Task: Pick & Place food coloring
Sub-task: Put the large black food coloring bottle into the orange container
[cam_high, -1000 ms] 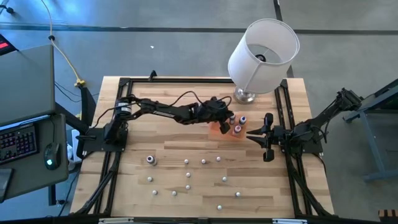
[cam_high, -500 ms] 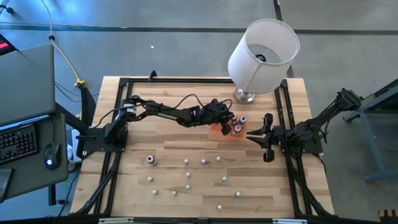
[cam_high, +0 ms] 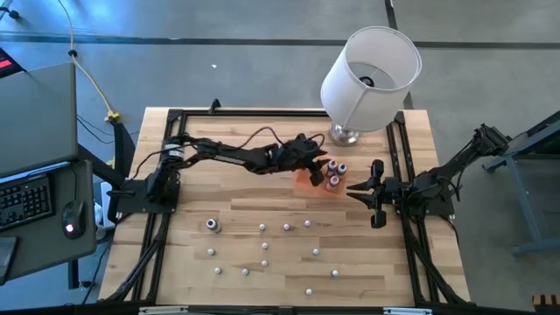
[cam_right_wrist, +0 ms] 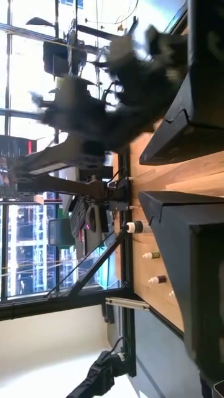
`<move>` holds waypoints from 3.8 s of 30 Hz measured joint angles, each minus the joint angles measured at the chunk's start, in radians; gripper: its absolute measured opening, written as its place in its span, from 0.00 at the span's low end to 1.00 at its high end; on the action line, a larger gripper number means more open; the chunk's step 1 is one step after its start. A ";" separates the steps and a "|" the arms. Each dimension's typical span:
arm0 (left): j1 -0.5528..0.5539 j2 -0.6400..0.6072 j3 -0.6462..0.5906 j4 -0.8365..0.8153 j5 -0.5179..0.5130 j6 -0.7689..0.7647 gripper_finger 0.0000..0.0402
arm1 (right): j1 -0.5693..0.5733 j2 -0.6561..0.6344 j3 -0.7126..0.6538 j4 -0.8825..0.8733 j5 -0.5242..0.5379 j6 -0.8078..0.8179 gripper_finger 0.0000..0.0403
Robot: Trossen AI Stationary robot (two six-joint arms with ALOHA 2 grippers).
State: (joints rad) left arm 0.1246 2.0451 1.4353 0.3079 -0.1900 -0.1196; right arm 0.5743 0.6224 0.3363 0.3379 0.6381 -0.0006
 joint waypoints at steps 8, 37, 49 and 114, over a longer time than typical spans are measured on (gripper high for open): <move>-0.001 -0.306 -0.001 -0.559 0.106 0.063 0.33 | 0.000 0.012 0.000 -0.026 -0.072 0.066 0.18; -0.899 -0.926 -0.579 -1.076 -0.527 -0.861 0.24 | -0.059 0.197 -0.007 0.075 -0.182 0.051 0.18; -1.015 -0.868 -0.579 -1.244 -0.512 -1.059 0.37 | -0.059 0.197 -0.007 0.071 -0.225 0.045 0.18; -0.956 -0.654 -0.526 -1.105 -0.794 -1.455 0.07 | -0.059 0.197 -0.008 0.136 -0.214 -0.016 0.18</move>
State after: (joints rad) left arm -0.8319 1.3914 0.9095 -0.7970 -0.9836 -1.5742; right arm 0.5152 0.8193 0.3286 0.4740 0.4238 -0.0168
